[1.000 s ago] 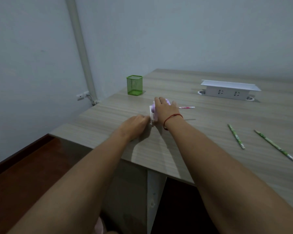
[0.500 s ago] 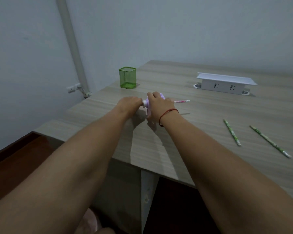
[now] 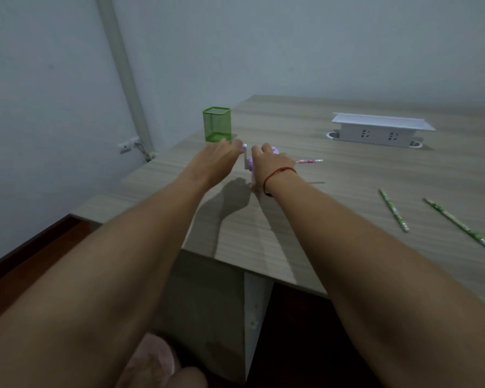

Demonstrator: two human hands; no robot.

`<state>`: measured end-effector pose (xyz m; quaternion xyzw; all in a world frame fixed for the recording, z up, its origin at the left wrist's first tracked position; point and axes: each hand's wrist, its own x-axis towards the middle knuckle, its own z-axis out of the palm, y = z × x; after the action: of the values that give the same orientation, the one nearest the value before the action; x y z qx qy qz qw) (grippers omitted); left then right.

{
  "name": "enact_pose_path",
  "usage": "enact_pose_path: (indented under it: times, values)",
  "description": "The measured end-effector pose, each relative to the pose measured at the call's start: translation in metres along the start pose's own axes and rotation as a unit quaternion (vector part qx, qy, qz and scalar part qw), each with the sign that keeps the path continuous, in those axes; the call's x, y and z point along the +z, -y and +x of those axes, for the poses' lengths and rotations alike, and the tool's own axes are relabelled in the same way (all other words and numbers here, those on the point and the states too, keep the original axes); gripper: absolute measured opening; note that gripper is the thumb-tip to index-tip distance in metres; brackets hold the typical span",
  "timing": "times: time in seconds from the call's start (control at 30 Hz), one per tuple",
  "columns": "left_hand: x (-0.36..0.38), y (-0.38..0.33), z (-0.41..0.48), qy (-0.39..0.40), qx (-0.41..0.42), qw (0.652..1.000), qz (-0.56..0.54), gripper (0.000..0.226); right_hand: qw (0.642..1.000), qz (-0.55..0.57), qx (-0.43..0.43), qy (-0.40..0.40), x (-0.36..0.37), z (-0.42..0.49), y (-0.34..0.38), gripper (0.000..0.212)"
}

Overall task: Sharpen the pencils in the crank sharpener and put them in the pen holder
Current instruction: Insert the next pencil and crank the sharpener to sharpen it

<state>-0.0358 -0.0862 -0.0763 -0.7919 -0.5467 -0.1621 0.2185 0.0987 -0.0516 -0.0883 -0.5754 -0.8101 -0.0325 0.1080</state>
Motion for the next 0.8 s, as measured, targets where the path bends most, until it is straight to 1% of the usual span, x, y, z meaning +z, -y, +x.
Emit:
enact_pose_path:
  times: [0.1,0.17,0.27,0.33,0.47,0.53,0.67,0.77,0.8]
  values:
    - [-0.002,-0.005,-0.007,-0.012,0.006,1.0,0.001,0.023,1.0,0.001,0.006,-0.024,0.006,-0.003,0.001,0.046]
    - [-0.004,-0.008,-0.011,-0.013,0.005,1.0,-0.005,0.023,1.0,0.003,0.013,-0.024,0.007,-0.002,0.0,0.049]
    - [0.006,-0.018,-0.025,0.004,0.004,0.999,-0.032,0.026,1.0,0.006,0.007,0.019,0.004,0.005,-0.004,0.072]
    - [0.012,-0.019,-0.029,0.022,0.004,0.999,-0.04,0.023,0.999,-0.002,-0.003,0.037,0.003,0.01,-0.005,0.08]
    - [0.018,-0.015,-0.028,0.047,-0.004,0.998,-0.042,0.019,0.999,0.003,-0.004,0.042,0.001,0.013,-0.005,0.076]
    - [0.026,-0.021,-0.035,0.075,-0.028,0.995,-0.056,0.02,0.999,0.009,-0.011,0.033,0.002,0.015,-0.006,0.07]
    - [0.036,-0.029,-0.03,0.107,-0.082,0.986,-0.094,0.025,1.0,0.004,-0.026,0.015,0.007,0.016,-0.009,0.069]
    - [0.036,-0.021,-0.016,0.155,-0.094,0.979,-0.096,0.026,0.999,-0.002,-0.037,-0.003,0.009,0.018,-0.011,0.055]
    - [0.037,-0.017,-0.013,0.165,-0.092,0.977,-0.095,0.027,0.999,-0.003,-0.04,-0.01,0.009,0.018,-0.012,0.053]
